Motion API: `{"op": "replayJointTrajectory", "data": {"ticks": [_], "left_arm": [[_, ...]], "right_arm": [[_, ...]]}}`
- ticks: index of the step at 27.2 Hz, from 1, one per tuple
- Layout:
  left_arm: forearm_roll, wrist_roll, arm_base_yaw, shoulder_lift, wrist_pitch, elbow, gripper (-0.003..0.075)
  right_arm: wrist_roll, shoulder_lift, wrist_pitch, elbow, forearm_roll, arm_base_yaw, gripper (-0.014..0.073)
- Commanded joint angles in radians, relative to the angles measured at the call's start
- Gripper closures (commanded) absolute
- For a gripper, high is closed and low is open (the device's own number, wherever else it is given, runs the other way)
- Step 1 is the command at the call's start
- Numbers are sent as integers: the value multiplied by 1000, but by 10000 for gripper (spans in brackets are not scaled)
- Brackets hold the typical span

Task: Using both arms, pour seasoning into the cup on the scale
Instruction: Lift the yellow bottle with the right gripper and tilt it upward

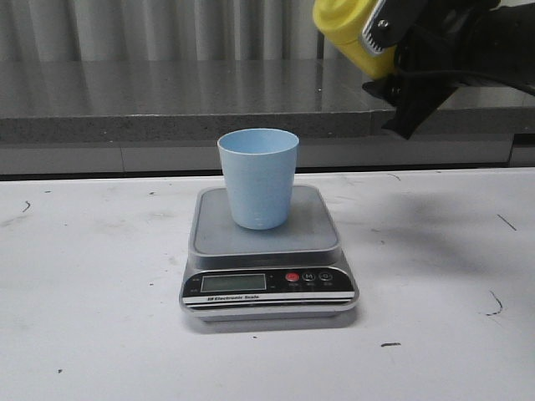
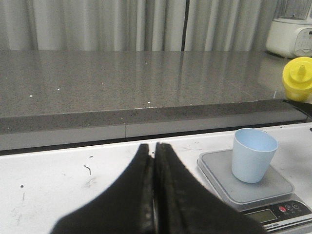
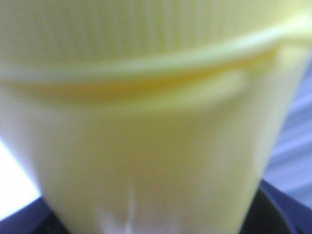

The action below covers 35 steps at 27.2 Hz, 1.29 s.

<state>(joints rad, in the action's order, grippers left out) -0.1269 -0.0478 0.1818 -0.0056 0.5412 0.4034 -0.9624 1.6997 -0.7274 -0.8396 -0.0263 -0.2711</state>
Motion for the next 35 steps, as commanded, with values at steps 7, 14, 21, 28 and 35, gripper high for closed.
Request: {"op": "replayJointTrajectory", "data": {"ticks": [7, 14, 21, 28, 35], "left_arm": [[-15, 10, -3, 6, -84, 24, 740], [-15, 10, -3, 6, -84, 24, 740], [-15, 10, -3, 6, -84, 24, 740], [-15, 10, -3, 6, -84, 24, 740], [-15, 10, -3, 6, -84, 24, 740]], "right_arm": [[-396, -10, -165, -117, -70, -3, 403], [-627, 24, -134, -194, -76, -3, 405], [-762, 25, -135, -195, -76, -3, 428], [-714, 25, -135, -195, -57, -3, 435], [-190, 25, -130, -183, 106, -15, 435]]}}
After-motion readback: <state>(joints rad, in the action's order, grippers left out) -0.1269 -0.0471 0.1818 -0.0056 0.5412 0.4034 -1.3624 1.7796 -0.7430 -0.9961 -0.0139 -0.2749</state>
